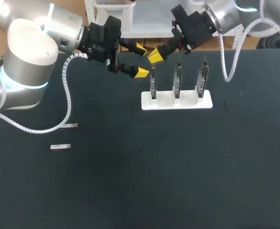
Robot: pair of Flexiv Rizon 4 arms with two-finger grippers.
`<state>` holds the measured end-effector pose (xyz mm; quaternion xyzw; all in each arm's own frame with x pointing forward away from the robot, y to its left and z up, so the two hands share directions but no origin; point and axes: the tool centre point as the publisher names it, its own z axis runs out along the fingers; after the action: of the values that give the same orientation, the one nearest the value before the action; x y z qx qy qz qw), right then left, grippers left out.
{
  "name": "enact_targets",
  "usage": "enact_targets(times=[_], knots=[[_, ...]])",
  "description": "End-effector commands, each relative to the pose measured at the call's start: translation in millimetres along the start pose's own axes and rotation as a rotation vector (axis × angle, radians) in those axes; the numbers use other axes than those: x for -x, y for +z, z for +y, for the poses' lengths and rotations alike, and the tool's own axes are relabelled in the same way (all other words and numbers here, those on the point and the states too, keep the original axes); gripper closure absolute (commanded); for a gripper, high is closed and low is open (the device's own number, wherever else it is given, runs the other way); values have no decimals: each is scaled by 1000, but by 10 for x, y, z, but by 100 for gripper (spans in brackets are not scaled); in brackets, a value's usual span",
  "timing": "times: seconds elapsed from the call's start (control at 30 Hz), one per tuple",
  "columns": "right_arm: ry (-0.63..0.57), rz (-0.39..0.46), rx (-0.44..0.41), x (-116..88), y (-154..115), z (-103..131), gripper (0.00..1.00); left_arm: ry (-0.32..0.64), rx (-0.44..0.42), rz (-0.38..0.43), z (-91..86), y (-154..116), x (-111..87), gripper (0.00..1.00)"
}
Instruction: Pick up the optical module with the left hand, and insert it into the network port with the right hand.
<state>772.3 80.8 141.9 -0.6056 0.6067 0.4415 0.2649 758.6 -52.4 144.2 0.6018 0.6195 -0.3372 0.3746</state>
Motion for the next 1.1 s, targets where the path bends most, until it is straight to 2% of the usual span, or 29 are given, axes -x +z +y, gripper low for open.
enact_targets(times=[0.03,0.47,0.93,1.1], knots=[[1,0,10,-25,12,-42,100,-2,3,3,-6,2,6,0],[10,-11,28,-53,23,-56,100,-2,3,3,-6,2,6,0],[-72,-132,-19,319,-294,45,100,-2,3,3,-6,2,6,0],[-82,-125,-48,311,-481,115,100,-2,3,3,-6,2,6,0]])
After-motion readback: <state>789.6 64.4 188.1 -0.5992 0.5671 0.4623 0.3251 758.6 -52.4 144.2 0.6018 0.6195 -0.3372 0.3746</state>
